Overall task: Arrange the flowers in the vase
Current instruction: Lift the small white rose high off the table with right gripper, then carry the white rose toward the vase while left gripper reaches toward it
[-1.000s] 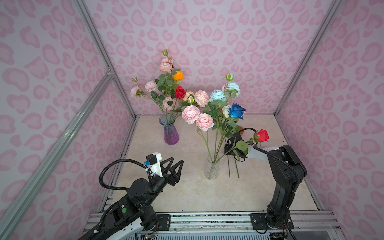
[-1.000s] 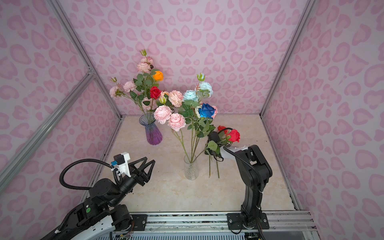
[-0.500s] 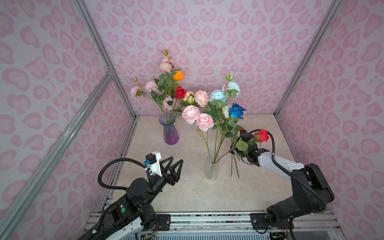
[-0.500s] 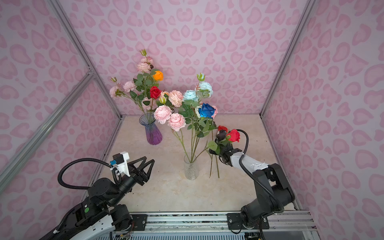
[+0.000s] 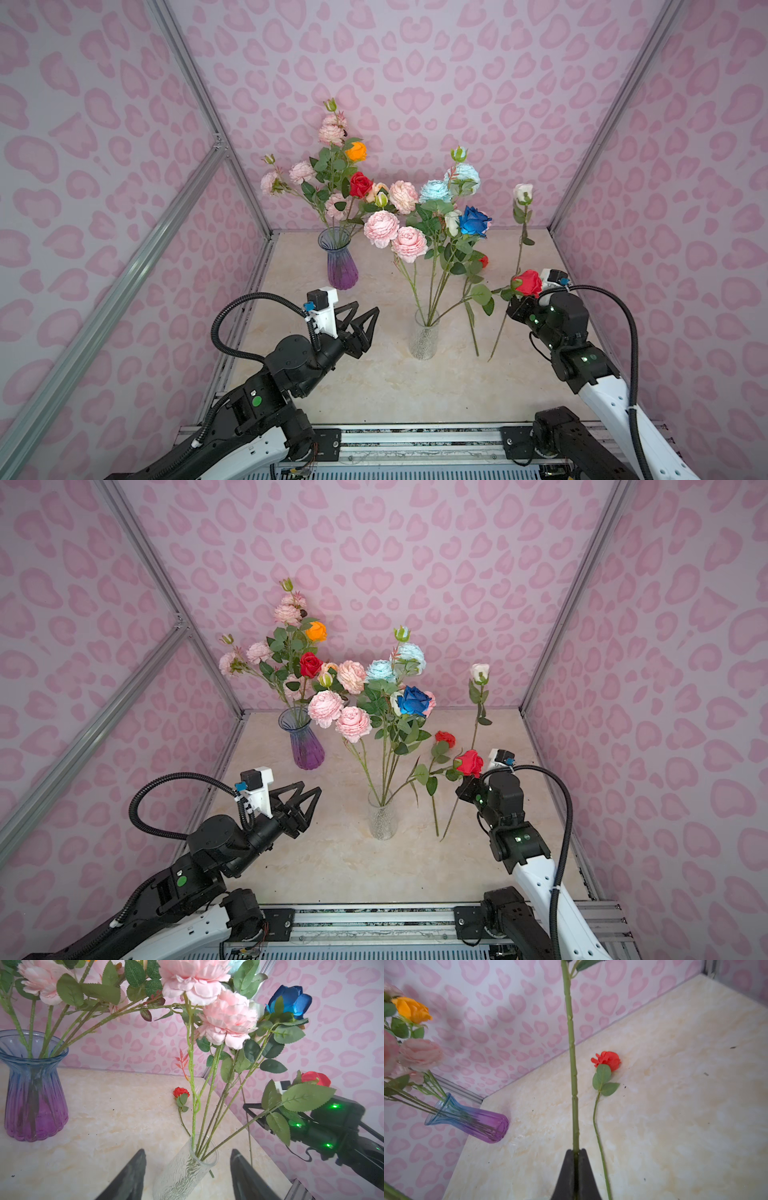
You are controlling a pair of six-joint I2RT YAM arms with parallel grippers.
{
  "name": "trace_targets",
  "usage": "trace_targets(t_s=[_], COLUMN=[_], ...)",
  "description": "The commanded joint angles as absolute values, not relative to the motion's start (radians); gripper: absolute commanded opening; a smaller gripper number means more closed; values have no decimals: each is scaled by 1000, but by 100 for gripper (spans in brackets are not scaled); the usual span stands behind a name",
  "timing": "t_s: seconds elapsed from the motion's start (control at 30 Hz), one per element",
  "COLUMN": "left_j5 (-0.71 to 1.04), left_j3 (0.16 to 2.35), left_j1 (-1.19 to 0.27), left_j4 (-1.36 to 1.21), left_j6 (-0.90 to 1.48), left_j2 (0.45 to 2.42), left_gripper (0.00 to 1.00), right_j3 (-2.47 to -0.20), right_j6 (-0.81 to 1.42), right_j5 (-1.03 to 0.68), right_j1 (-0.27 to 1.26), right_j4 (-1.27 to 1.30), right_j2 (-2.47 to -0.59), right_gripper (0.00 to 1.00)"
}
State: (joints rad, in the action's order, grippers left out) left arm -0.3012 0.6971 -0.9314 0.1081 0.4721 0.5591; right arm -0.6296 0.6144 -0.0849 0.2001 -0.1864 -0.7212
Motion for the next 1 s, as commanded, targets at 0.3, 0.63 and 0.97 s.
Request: trace_targets(t_s=[0.3,0.63,0.97], left_j5=[-201,29,250], left_j3=[866,1110,1296], left_j1=[-931,-931,-945], left_j4=[58,25,-71], left_j6=[450,331,323], left_j2=[720,912,1131], left_gripper=[64,64,62], right_j3=[-728,-756,-826], right_j6=[495,476,572], right_j5=[-86,-328,-513], right_j1=[190,190,190], right_j4=[-330,-223,-82], right_j2=[-424,-212,-339], right_gripper=[0,0,0])
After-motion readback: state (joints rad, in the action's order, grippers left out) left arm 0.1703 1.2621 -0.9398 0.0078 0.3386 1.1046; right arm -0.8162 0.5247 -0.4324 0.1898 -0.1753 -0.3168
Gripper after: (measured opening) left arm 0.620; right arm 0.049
